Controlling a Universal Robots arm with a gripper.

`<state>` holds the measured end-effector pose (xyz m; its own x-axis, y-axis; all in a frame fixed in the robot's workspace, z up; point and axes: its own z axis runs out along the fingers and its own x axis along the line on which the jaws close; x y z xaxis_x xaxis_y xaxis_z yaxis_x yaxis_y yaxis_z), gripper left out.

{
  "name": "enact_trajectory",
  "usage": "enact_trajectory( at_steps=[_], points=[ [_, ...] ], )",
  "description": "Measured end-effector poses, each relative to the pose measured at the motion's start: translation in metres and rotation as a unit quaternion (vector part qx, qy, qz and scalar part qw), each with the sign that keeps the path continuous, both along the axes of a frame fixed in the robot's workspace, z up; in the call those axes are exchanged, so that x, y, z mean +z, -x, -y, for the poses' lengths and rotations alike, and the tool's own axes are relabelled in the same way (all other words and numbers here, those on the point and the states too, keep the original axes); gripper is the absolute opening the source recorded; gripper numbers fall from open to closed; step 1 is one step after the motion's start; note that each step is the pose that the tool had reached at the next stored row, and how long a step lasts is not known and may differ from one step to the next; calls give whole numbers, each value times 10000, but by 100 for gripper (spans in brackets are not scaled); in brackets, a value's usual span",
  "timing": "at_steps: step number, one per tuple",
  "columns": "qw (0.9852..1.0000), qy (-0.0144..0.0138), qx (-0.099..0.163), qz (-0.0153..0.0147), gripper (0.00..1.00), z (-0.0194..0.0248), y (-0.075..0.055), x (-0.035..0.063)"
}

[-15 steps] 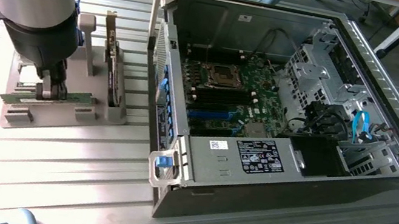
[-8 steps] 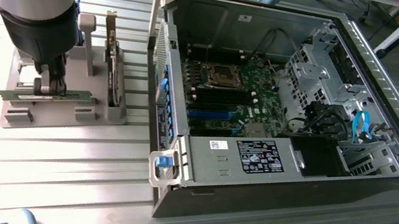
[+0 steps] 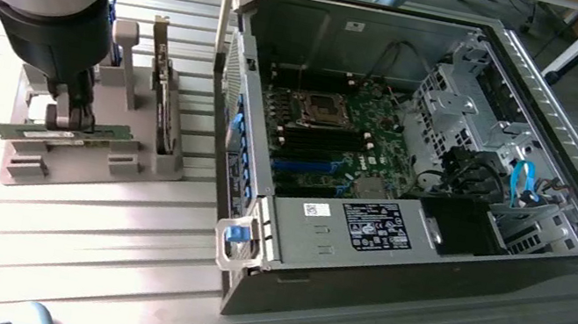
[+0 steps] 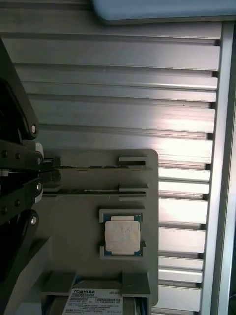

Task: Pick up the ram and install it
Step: 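Pick up the ram and move it above insertion slot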

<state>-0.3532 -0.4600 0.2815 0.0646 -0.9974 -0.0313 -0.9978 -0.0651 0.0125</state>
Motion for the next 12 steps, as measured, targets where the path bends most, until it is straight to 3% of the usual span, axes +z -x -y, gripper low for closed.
enact_trajectory(
  at_steps=[12],
  points=[
    [10000,0,0,0,12,0,0,167]
  ],
)
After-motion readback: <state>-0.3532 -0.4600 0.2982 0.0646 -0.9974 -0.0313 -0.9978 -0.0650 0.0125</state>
